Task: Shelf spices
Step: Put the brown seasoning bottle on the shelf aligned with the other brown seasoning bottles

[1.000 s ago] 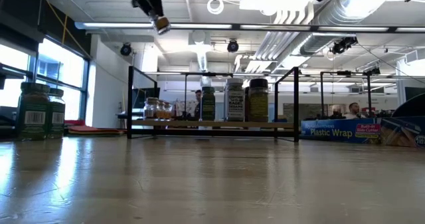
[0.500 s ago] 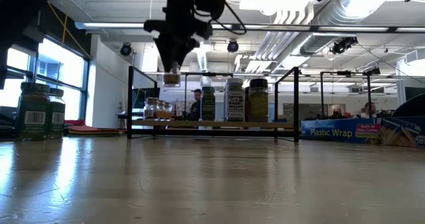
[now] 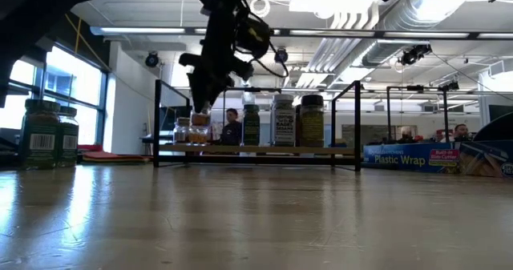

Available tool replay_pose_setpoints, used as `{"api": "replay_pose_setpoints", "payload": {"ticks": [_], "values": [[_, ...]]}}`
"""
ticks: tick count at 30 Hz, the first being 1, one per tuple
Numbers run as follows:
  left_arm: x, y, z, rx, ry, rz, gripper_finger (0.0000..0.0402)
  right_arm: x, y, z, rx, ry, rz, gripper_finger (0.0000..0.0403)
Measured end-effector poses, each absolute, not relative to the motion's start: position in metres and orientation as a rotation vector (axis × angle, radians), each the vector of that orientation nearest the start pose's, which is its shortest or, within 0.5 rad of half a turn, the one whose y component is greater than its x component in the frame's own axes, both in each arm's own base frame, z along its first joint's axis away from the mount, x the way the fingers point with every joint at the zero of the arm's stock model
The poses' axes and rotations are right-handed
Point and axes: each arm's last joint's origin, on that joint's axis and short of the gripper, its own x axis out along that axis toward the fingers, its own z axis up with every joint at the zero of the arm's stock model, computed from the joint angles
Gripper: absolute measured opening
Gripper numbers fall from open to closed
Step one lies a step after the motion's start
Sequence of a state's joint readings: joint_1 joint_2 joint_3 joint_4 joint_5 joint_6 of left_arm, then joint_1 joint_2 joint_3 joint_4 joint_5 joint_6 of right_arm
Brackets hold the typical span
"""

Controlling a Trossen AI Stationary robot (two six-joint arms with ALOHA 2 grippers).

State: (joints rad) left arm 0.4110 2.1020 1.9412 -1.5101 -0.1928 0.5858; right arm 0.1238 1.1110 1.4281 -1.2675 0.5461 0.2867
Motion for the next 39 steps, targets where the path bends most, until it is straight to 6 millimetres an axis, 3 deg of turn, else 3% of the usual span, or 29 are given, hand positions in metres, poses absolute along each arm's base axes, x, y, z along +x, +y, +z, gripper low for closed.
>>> {"api": "replay_pose_setpoints", "payload": {"ticks": [8,21,31,39], "values": [[0.351,0.156,0.225,0.283,1.892,-0.066,0.0169,0.171,0.006,0.398,-0.058,0.836,-0.514,0.0197],[0.349,0.165,0.224,0.275,1.88,-0.039,0.0169,0.171,0.006,0.398,-0.077,0.841,-0.505,0.0197],[0.351,0.157,0.224,0.239,1.872,-0.067,0.0169,0.171,0.006,0.398,-0.078,0.841,-0.505,0.0197],[0.349,0.163,0.224,0.219,1.872,-0.038,0.0206,0.171,0.006,0.398,-0.078,0.841,-0.506,0.0197]]}}
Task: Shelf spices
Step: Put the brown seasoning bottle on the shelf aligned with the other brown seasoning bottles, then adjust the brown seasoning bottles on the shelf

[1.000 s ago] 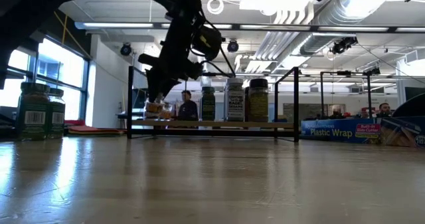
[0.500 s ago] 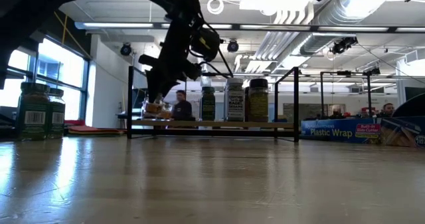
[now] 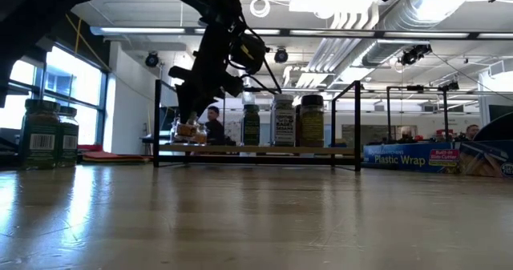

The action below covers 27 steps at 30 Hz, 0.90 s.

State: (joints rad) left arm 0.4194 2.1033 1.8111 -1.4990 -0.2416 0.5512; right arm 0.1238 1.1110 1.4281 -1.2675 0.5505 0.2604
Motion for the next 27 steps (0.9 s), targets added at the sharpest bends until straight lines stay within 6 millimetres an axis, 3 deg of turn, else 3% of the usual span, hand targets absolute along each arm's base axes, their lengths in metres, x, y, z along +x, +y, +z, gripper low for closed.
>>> {"api": "replay_pose_setpoints", "payload": {"ticks": [21,27], "values": [[0.345,0.166,0.227,0.247,1.918,0.067,0.0239,0.171,0.006,0.398,-0.078,0.841,-0.506,0.0197],[0.35,0.162,0.242,0.213,1.872,0.12,0.0241,0.171,0.006,0.398,-0.078,0.841,-0.506,0.0197]]}}
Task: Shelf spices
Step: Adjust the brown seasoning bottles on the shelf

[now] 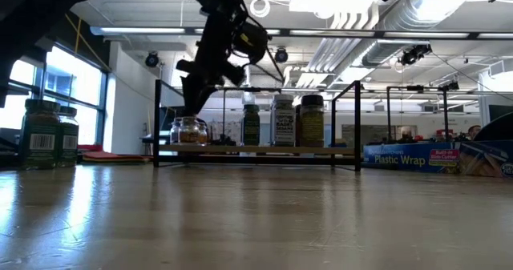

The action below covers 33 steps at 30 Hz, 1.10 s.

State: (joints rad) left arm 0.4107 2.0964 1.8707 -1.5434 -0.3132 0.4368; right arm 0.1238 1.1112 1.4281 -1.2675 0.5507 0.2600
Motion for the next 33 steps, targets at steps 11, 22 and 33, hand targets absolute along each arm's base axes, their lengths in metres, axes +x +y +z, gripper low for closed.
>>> {"api": "replay_pose_setpoints", "payload": {"ticks": [11,22,33], "values": [[0.358,0.176,0.304,-0.068,1.573,0.411,0.023,0.171,0.006,0.398,-0.095,0.846,-0.498,0.0197],[0.322,0.234,0.305,-0.448,1.49,0.733,0.0124,0.171,0.006,0.398,-0.109,0.85,-0.492,0.0197],[0.318,0.218,0.324,-0.439,1.436,0.47,0.0049,0.171,0.005,0.399,-0.146,0.85,-0.505,0.0197]]}}
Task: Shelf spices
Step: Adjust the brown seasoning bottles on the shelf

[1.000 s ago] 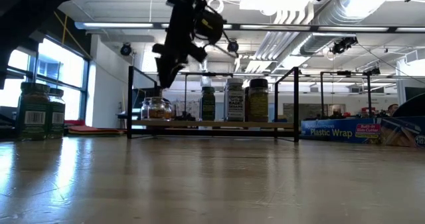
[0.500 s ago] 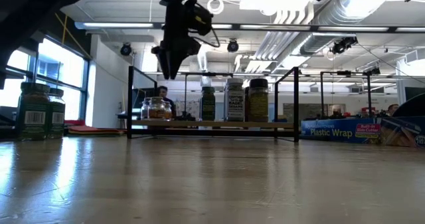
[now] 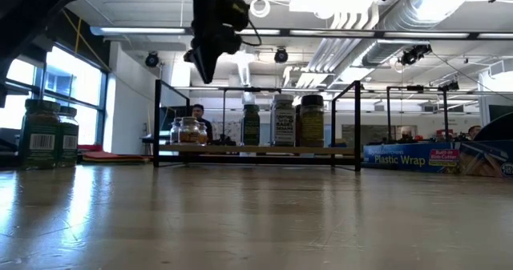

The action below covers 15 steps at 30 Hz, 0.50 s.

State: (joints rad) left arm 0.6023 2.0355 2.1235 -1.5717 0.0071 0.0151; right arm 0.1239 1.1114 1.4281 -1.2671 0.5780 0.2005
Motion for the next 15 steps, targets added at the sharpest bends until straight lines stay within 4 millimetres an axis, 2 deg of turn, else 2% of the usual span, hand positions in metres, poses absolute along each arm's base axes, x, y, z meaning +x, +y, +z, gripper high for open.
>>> {"api": "replay_pose_setpoints", "payload": {"ticks": [3,5,8,12,15], "values": [[0.329,0.2,0.325,-0.369,1.448,0.394,0.003,0.171,0.005,0.399,-0.161,0.842,-0.534,0.0197],[0.336,0.193,0.321,-0.331,1.474,0.443,0.0018,0.171,0.004,0.399,-0.166,0.839,-0.545,0.0197],[0.337,0.196,0.317,-0.366,1.477,0.588,0.0003,0.171,0.004,0.399,-0.171,0.836,-0.554,0.0197],[0.332,0.206,0.316,-0.533,1.435,0.642,0.0001,0.171,0.004,0.399,-0.163,0.838,-0.545,0.0197],[0.328,0.211,0.31,-0.573,1.449,0.673,0.0001,0.171,0.004,0.399,-0.167,0.839,-0.544,0.0197]]}}
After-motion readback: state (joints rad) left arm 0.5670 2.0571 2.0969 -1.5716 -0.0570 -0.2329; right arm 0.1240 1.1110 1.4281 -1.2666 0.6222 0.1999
